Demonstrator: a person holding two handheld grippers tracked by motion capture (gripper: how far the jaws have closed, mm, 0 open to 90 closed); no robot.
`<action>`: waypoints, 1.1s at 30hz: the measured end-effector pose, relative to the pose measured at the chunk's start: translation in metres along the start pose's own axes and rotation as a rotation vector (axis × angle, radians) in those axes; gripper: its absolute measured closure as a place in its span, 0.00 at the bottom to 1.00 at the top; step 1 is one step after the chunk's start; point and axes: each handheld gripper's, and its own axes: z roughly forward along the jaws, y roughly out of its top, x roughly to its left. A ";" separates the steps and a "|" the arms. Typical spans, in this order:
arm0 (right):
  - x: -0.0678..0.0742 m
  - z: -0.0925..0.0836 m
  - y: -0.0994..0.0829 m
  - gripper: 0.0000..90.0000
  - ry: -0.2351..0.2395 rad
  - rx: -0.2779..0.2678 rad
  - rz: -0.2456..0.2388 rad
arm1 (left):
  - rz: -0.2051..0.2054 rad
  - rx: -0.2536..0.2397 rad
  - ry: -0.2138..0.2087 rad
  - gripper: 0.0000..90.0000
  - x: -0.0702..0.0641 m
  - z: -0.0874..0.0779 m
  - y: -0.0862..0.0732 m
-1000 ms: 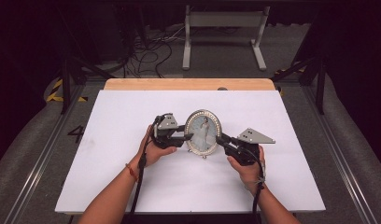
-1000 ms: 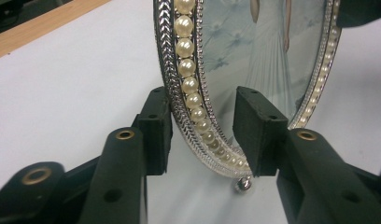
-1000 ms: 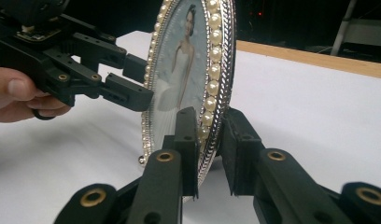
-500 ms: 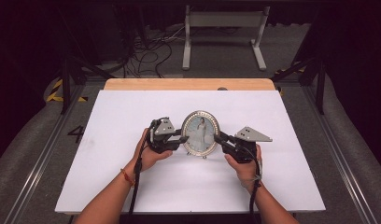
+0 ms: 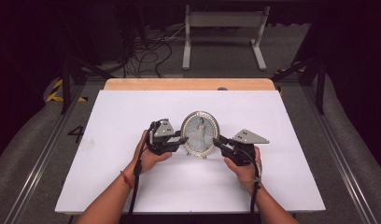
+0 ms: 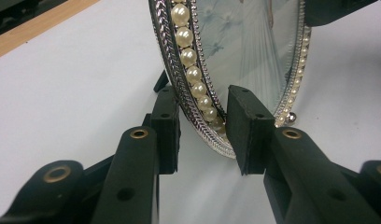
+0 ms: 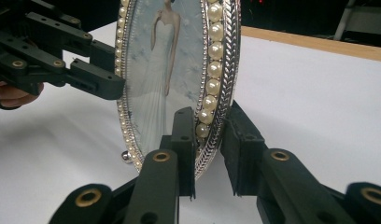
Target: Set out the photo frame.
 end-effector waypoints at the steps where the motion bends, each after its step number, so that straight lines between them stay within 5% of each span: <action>1: -0.001 0.000 0.000 0.84 0.001 -0.001 0.000 | -0.002 0.000 0.003 0.74 -0.001 -0.001 0.000; 33: 0.002 0.005 0.003 0.82 -0.008 0.008 -0.032 | -0.011 -0.009 -0.008 0.73 -0.003 -0.005 -0.007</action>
